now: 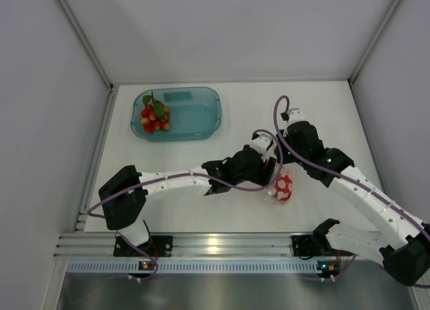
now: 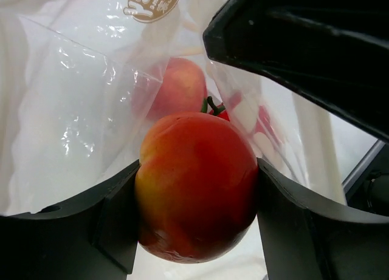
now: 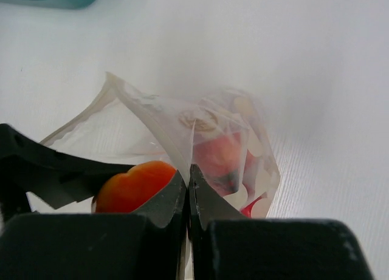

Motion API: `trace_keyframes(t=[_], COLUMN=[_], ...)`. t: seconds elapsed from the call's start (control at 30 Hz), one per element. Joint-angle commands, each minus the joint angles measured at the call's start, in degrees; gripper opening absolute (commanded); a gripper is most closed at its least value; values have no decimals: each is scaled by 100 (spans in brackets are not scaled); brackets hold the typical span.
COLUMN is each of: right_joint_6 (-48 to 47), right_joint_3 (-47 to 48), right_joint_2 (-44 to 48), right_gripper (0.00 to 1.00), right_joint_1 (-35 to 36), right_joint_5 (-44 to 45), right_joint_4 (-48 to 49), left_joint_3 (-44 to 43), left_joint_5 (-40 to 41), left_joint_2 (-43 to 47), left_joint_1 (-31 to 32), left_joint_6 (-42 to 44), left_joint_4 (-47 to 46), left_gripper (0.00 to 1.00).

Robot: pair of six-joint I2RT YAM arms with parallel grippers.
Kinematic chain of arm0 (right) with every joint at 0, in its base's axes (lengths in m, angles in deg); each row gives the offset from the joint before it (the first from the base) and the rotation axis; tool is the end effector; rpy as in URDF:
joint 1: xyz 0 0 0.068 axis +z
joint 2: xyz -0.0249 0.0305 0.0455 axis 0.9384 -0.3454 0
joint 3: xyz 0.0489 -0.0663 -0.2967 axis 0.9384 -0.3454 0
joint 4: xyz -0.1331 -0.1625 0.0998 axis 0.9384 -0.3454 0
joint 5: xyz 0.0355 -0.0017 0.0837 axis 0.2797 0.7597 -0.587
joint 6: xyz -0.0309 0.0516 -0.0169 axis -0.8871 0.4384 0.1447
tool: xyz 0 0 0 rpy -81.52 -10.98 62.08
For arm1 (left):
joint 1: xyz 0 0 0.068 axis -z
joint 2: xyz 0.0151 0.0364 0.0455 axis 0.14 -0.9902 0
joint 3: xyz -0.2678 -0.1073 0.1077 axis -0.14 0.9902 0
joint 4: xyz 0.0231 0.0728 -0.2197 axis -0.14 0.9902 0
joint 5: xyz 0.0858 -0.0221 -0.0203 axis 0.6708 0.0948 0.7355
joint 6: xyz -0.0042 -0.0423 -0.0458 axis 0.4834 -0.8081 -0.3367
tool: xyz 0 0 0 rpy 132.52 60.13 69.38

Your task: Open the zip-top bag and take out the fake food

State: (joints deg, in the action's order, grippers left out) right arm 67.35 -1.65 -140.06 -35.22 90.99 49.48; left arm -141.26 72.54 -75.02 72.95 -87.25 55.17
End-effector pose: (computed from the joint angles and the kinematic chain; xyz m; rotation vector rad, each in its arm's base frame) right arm 0.1509 0.0927 0.3402 -0.1798 2.2315 0.3003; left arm 0.1657 -0.3295 0.2907 0.6097 2.1045 -0.7027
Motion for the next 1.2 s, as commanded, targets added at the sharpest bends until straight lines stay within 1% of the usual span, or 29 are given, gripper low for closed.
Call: trace_keyframes(t=[0.0, 0.17, 0.43, 0.57, 0.7, 0.73, 0.8, 0.83, 0.87, 0.9, 0.97, 1.0, 1.07, 1.1, 1.13, 1.17], right_joint_6=[-298, -281, 36, 176, 334, 343, 370, 378, 370, 361, 370, 361, 378, 370, 370, 370], right_joint_3=[370, 318, -200, -359, -473, -482, -482, -482, -473, -482, -482, -482, -473, -473, -473, -473], right_joint_2=[-85, -269, -384, -454, -437, -419, -375, -349, -314, -253, -173, -103, -33, 46, 73, 108], right_gripper=[0, 0, 0, 0, 0, 0, 0, 0, 0, 0, 0, 0, 0, 0, 0, 0], right_joint_1=[-90, -126, -117, -126, -126, -126, -126, -126, -126, -126, -126, -126, -126, -126, -117, -126], right_joint_5=[172, -3, -171, -223, -268, -276, -215, -189, -128, -92, -39, -39, -39, -39, -39, -30], right_joint_4=[130, 200, 648, 789, 939, 939, 913, 886, 877, 834, 790, 772, 702, 693, 649, 623], left_joint_3=[208, 541, 1069, 1297, 1412, 1430, 1456, 1413, 1351, 1290, 1210, 1228, 1202, 1158, 1114, 974], left_joint_5=[-302, 48, 594, 1033, 1674, 2049, 2534, 3059, 3351, 3519, 3504, 3408, 3049, 2925, 2845, 2670], left_joint_2=[455, 973, 2018, 2397, 2652, 2740, 2811, 2855, 2846, 2846, 2837, 2864, 2838, 2811, 2724, 2654], left_joint_1=[5, 5, 5, 5, 5, 13, 5, -4, -4, -65, -258, -555, -916, -1310, -1514, -1873], left_joint_6=[299, 247, 27, -69, -122, -131, -88, -44, 0, 9, -8, -25, -113, -131, -149, -131], left_joint_4=[-730, -897, -1485, -1661, -1706, -1706, -1697, -1671, -1444, -1338, -1197, -1179, -1135, -1039, -1003, -968], left_gripper=[0, 0, 0, 0, 0, 0, 0, 0, 0, 0, 0, 0, 0, 0, 0, 0])
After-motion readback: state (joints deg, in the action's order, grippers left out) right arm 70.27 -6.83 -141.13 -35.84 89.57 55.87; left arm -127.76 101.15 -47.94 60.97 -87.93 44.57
